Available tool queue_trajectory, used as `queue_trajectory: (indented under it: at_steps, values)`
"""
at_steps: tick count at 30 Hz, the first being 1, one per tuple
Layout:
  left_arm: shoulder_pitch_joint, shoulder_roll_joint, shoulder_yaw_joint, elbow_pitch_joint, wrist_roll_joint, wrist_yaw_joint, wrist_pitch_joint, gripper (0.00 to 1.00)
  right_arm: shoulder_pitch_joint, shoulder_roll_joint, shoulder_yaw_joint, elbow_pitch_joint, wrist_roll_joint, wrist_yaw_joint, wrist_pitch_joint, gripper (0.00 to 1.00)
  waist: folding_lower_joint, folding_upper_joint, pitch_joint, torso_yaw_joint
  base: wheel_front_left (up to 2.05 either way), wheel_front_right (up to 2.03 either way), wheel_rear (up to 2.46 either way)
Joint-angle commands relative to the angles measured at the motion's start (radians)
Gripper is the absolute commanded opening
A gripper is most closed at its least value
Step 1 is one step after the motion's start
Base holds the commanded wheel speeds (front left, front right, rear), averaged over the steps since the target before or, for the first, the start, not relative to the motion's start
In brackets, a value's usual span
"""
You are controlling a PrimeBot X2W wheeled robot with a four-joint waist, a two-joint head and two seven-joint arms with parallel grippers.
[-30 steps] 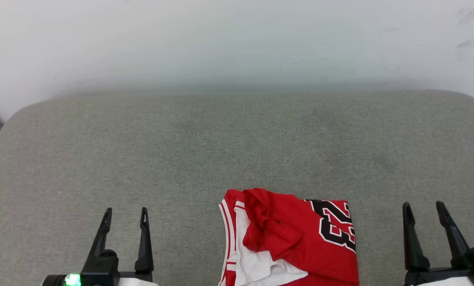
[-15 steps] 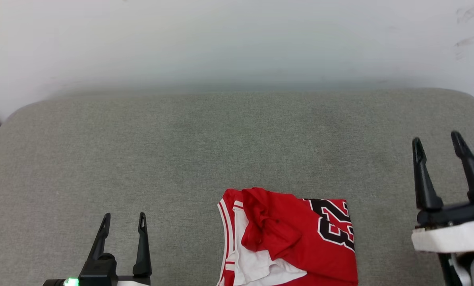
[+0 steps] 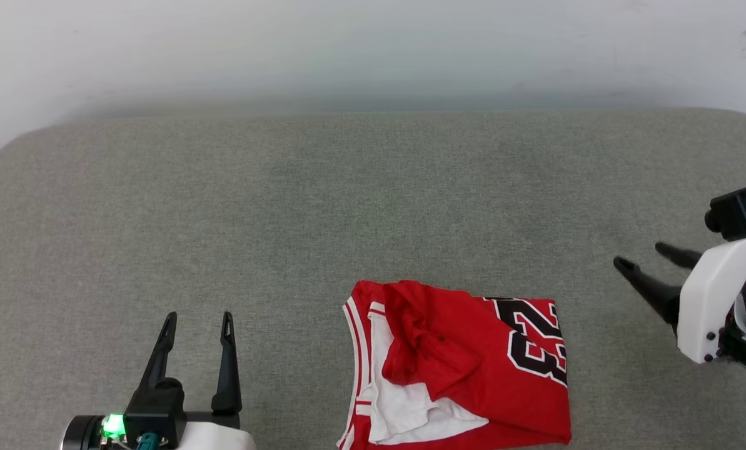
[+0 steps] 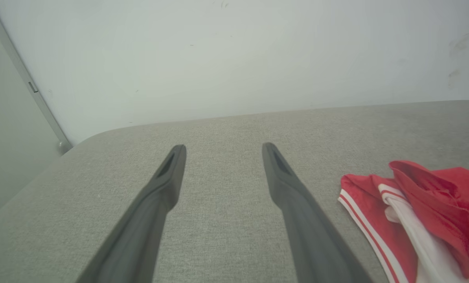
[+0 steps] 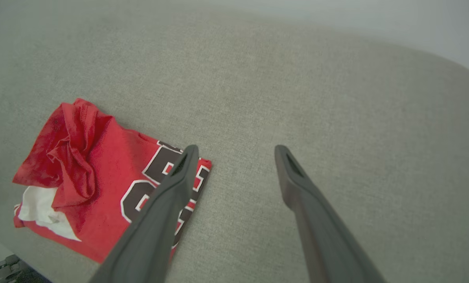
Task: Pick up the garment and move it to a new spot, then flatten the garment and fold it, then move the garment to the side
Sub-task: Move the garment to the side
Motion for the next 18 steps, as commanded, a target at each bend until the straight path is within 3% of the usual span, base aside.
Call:
queue_trajectory:
  at_steps: [1, 4, 8, 18]
  values:
    - [-0.018, -0.003, 0.002, -0.001, 0.003, -0.003, -0.003, 1.00, 0.006, -0.014, 0.009, 0.016, 0.076, -0.001, 0.075, 1.00, 0.0000, 0.0000, 0.015, 0.006, 0.00, 0.00, 0.00]
    - [-0.035, -0.005, 0.000, 0.000, 0.003, -0.008, -0.003, 1.00, 0.034, -0.025, 0.009, 0.044, 0.199, -0.001, 0.192, 1.00, 0.0000, 0.0000, 0.036, 0.016, 0.00, 0.00, 0.00]
    - [-0.060, -0.007, -0.003, -0.002, 0.005, -0.013, -0.003, 1.00, 0.066, -0.022, 0.027, 0.073, 0.286, -0.001, 0.261, 1.00, 0.0000, 0.0000, 0.069, 0.032, 0.00, 0.00, 0.00]
    - [-0.134, -0.010, -0.015, -0.002, 0.007, -0.029, -0.003, 1.00, 0.067, 0.098, 0.088, 0.210, 0.373, -0.001, 0.227, 1.00, 0.0000, 0.0000, 0.166, 0.086, 0.00, 0.00, 0.00]
